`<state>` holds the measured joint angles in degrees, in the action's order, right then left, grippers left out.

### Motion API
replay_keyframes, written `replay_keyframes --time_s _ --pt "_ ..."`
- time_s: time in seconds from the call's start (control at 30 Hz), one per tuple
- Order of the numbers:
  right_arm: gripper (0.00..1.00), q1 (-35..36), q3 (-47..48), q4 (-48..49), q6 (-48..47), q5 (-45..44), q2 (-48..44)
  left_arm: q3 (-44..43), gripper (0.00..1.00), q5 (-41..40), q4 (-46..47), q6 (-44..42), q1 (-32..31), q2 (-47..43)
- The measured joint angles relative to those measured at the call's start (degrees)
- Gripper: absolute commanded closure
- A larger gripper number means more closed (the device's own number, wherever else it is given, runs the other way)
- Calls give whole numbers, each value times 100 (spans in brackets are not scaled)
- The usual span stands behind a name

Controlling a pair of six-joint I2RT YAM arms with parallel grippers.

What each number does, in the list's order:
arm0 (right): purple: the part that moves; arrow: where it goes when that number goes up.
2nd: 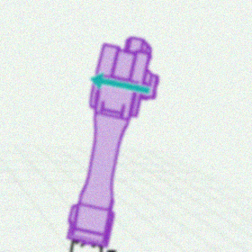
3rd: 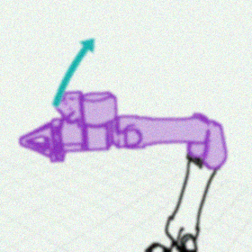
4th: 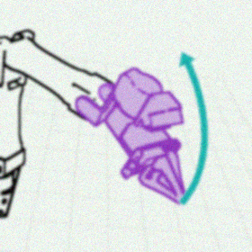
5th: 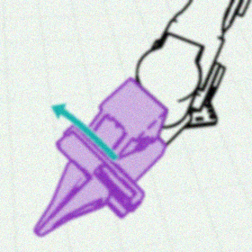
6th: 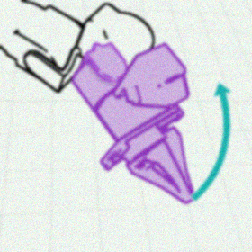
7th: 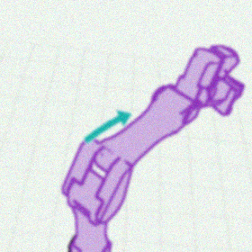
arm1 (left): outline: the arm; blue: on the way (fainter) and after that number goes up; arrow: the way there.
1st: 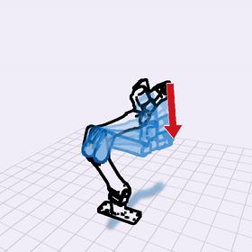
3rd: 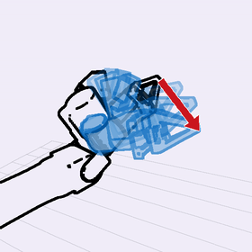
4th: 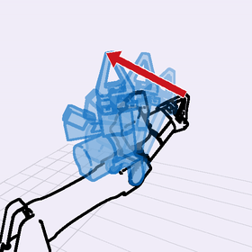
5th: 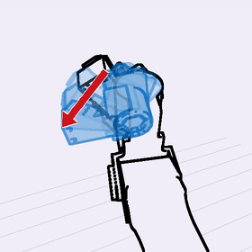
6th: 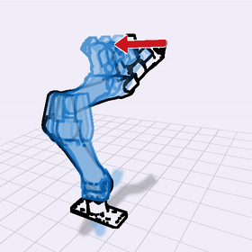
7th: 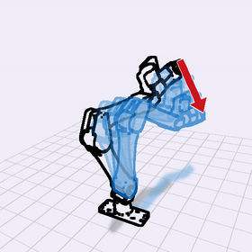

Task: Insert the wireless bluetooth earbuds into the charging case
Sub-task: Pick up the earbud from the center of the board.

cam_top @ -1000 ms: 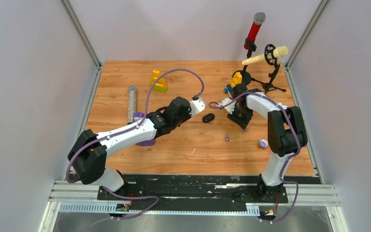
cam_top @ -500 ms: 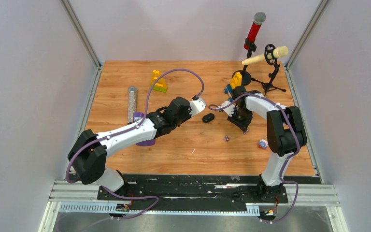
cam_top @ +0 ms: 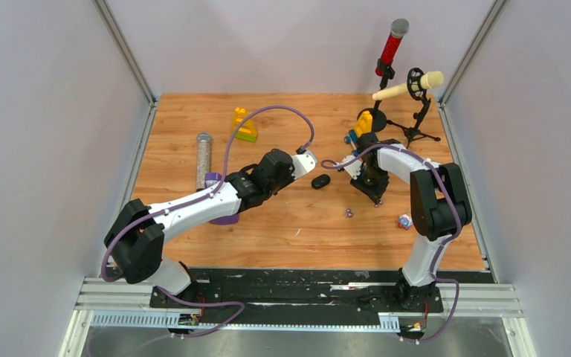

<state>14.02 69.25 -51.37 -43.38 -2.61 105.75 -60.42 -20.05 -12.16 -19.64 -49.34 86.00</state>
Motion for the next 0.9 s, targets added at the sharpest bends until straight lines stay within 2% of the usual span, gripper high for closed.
replay_keyframes --time_s 0.4,0.9 --pt "75 -2 2 -315 518 -2 -306 0 78 0 0 0 0 -17" --pt "76 -2 -151 -258 605 -92 -372 0 78 0 0 2 0 -26"
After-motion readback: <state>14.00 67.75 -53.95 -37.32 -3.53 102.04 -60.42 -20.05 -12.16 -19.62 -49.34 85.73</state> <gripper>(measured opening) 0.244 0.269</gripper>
